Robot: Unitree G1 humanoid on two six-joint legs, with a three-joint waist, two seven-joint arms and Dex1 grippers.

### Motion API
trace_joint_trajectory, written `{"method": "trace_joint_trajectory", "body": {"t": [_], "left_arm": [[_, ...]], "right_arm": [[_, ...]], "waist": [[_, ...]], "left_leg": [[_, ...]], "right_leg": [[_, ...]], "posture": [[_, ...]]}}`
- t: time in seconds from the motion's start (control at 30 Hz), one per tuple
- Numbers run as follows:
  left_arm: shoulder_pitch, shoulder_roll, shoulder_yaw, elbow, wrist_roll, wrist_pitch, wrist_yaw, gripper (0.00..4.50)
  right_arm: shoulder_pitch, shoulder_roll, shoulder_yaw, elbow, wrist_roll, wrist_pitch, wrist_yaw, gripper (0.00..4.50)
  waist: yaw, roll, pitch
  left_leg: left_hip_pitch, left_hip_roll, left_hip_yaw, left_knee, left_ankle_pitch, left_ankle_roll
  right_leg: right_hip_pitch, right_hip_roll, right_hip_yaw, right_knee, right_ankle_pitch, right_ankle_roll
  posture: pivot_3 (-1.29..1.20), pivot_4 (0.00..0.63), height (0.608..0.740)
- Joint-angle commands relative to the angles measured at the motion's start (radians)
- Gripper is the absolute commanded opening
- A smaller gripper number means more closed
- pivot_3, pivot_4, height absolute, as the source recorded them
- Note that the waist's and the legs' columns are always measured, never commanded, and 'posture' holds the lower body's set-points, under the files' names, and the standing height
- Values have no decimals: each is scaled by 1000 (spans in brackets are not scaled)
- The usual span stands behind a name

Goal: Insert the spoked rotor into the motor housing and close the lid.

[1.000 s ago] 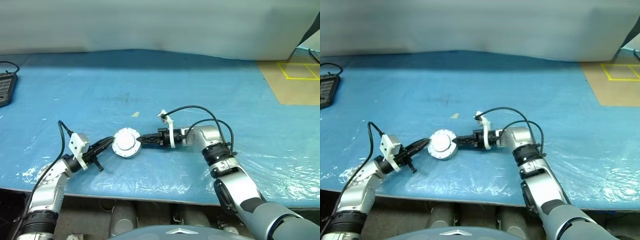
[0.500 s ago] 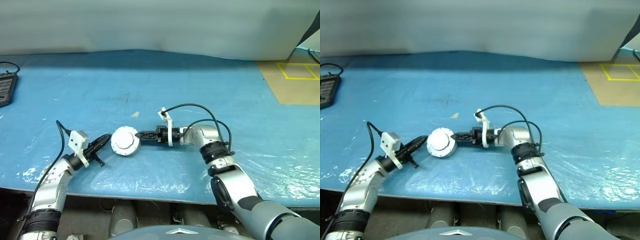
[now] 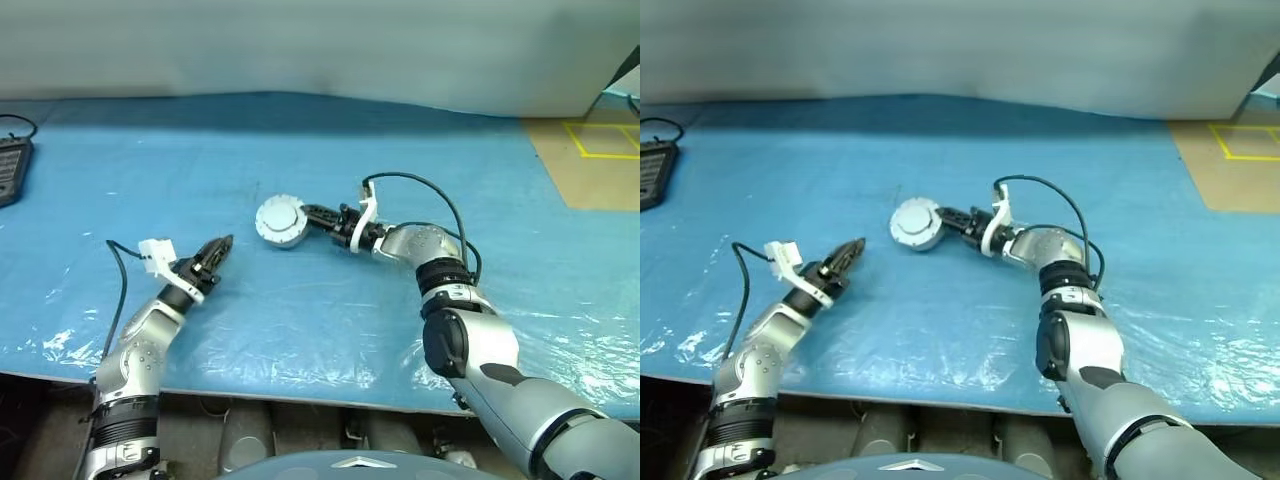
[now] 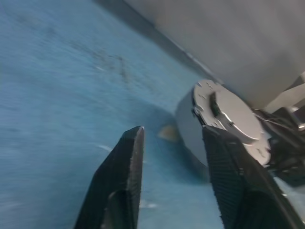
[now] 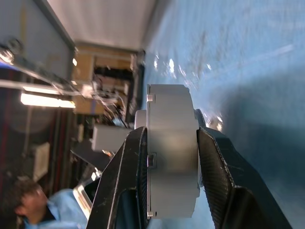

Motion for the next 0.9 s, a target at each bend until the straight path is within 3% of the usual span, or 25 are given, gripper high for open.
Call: {"method": "trace_joint_trajectory", "body": {"t": [0.03, 0.13, 0.17, 0.5, 0.9], "left_arm": [[11, -23, 20, -63, -103, 78, 28, 3365], [8, -49, 44, -56, -163, 111, 49, 4424], [7, -54, 49, -55, -179, 120, 52, 4470], [-62, -124, 99, -48, -467, 268, 154, 4470], [-81, -149, 57, -40, -516, 313, 183, 4470]], "right_arm": [[-58, 16, -99, -44, 125, 8, -31, 1271], [-59, 24, -115, -87, 157, 38, -60, 1271], [-59, 27, -118, -99, 167, 46, -69, 1271], [-16, 58, -62, -252, 216, 148, -83, 1271], [74, 95, 40, -396, 226, 219, -75, 1271]], "waist": [[1, 0, 0], [2, 0, 0], [2, 0, 0], [5, -1, 1], [6, -1, 1]], "left_leg": [[0, 0, 0, 0, 0, 0], [-1, 1, 0, 1, -1, -2], [-1, 0, 0, 2, -2, -2], [-2, 0, 0, 3, -2, -3], [-2, -1, -1, 3, -2, -3]], "right_leg": [[-1, 0, 0, 1, 0, 0], [-1, 0, 0, 0, -2, -4], [-1, 0, 0, 0, -2, -4], [0, 0, 0, 0, -2, -3], [0, 0, 0, -1, 1, 1]], "posture": [[0, 150, 740], [0, 150, 740], [0, 150, 740], [0, 150, 740], [0, 150, 740]]}}
